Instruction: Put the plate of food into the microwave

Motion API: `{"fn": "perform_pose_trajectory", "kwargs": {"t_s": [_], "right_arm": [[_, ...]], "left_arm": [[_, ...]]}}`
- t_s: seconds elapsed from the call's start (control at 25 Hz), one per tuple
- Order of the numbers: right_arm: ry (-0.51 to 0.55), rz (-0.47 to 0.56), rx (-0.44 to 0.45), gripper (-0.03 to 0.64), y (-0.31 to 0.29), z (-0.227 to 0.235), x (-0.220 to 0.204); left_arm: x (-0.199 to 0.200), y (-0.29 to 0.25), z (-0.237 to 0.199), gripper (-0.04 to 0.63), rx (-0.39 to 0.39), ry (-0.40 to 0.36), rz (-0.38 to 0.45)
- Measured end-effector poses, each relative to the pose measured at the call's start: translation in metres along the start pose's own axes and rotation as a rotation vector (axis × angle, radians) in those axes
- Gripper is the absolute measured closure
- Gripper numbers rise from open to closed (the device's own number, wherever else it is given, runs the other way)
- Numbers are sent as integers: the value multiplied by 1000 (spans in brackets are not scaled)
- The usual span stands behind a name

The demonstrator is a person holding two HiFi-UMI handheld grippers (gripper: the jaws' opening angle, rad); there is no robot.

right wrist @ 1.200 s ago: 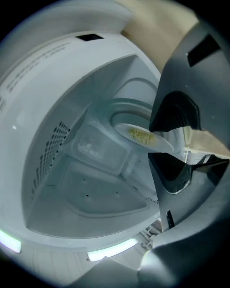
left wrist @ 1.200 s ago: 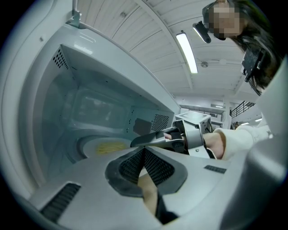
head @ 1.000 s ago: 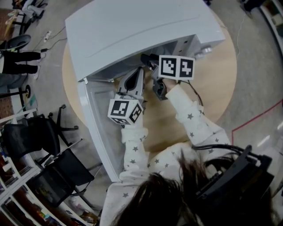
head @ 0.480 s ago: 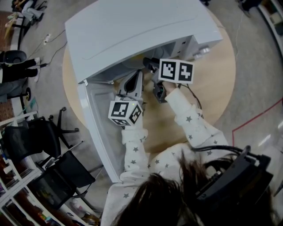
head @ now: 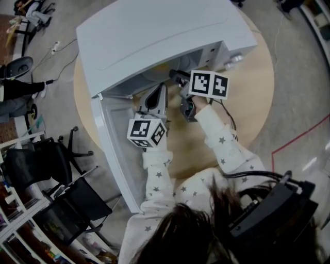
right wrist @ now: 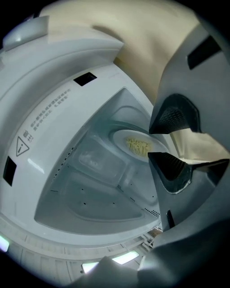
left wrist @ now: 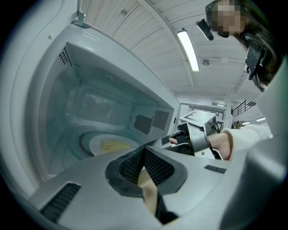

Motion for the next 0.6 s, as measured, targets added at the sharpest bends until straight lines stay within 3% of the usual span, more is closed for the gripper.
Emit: {"fn": "perform_pose_trajectory", "kwargs": {"t_s": [0.12, 0.36, 0.52, 0.6], "right_arm": [[-22, 2, 54, 489, 4, -5, -1], [-60, 8, 257, 491, 24, -30, -1], [-95, 12, 380, 610, 43, -50, 2], [-77, 8, 453, 611, 52, -60, 4]], "left_arm": [[1, 2, 0, 594, -1, -5, 3], [10, 9, 11, 594, 4, -17, 31], [22, 19, 23, 594, 12, -24, 62], [29, 25, 30, 594, 13, -27, 79]]}}
Point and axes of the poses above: the fingertips, and each gripper's own axes: y backward along the fingers, z to its right, x out of its top, the point moved 4 cm from there along y, backward along the fingers, and after that the axes turned 2 degrees about -y, right-handed, at the moved point
